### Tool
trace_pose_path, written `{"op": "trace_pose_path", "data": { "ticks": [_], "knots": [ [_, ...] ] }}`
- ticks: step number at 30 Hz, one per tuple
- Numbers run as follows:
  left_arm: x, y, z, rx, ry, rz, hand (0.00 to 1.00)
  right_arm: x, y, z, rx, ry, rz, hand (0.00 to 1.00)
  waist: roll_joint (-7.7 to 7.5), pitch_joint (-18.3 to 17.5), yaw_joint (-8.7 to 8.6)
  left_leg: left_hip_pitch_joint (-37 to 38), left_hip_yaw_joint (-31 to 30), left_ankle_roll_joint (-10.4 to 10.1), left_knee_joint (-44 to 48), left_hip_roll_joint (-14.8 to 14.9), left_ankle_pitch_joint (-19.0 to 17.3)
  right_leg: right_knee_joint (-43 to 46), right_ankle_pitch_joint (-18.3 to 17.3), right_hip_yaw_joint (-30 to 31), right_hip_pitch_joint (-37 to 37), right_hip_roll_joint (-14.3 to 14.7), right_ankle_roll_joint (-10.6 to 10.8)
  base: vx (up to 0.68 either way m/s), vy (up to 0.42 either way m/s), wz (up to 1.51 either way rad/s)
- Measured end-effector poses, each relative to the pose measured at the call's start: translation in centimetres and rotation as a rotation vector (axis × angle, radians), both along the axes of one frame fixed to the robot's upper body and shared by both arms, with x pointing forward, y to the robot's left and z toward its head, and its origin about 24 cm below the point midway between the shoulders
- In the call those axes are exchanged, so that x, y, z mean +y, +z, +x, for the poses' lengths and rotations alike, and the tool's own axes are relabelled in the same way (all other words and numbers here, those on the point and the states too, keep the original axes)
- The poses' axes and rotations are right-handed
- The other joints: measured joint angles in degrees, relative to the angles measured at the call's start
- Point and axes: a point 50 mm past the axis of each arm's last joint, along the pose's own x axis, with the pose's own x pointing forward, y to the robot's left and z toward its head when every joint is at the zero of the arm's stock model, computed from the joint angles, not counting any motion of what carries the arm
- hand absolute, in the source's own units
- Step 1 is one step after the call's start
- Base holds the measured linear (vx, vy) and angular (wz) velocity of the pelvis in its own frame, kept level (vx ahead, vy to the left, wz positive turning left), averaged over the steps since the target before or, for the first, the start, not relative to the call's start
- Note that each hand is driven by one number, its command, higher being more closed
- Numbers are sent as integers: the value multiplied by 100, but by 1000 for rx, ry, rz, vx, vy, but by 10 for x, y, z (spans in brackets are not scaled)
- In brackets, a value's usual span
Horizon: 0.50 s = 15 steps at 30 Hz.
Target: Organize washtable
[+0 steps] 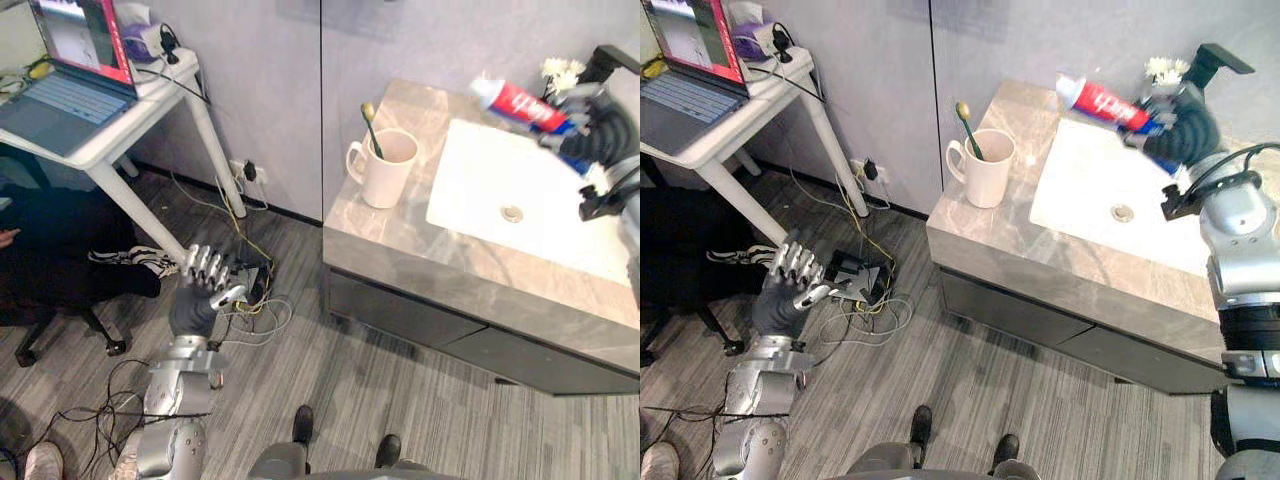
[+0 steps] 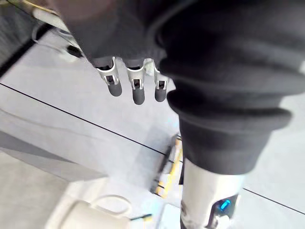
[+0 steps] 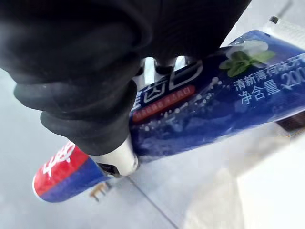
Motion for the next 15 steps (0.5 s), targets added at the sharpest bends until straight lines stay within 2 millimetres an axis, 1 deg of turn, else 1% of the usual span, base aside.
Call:
{"op": "trace_pose_path", "data": {
  "ticks": [2,5,6,8,10,12,13,14,15],
  "knots": [
    [-22,12,4,-53,-112,-40,0,16,-4,2,-24,58,43,100,29,-31,-36,62,1,-18,-1,-6,19,2,-2,-5,64,-8,3,-58,1,0],
    [-47,29,14,-112,-249,-72,0,39,-14,7,-22,130,80,100,119,-98,-100,75,2,-8,-21,-9,81,19,-2,-11,66,-5,4,-67,-3,0],
    [-52,33,16,-126,-271,-80,0,43,-17,8,-15,144,86,100,135,-109,-104,85,9,-10,-25,-7,91,25,-2,-13,68,0,4,-80,-8,-2],
    [-70,51,29,-184,-348,-99,0,64,-27,11,-5,212,138,100,201,-183,-130,99,12,-22,-55,3,129,32,11,-20,73,31,14,-90,-15,-2],
    [-80,59,41,-188,-386,-117,0,79,-29,10,-17,266,172,100,247,-227,-139,100,13,-26,-56,15,152,26,29,-17,76,47,4,-58,-12,-1],
    [-88,66,56,-180,-407,-133,0,100,-28,6,-44,347,215,100,264,-254,-164,100,9,-45,-56,41,177,15,51,-16,79,74,-9,-52,-17,0],
    [-90,69,60,-174,-405,-142,0,112,-28,3,-52,393,222,100,260,-258,-221,100,2,-49,-56,51,189,13,57,-18,80,78,-17,-33,-16,1],
    [-90,70,61,-169,-404,-145,0,117,-28,2,-53,415,223,100,258,-260,-269,100,-1,-51,-56,53,192,12,59,-17,83,79,-21,-30,-17,1],
    [-93,72,65,-160,-417,-139,0,129,-30,-1,-48,462,223,100,255,-264,-288,101,2,-50,-56,53,199,9,72,-6,82,86,-24,0,0,0]
  ]
}}
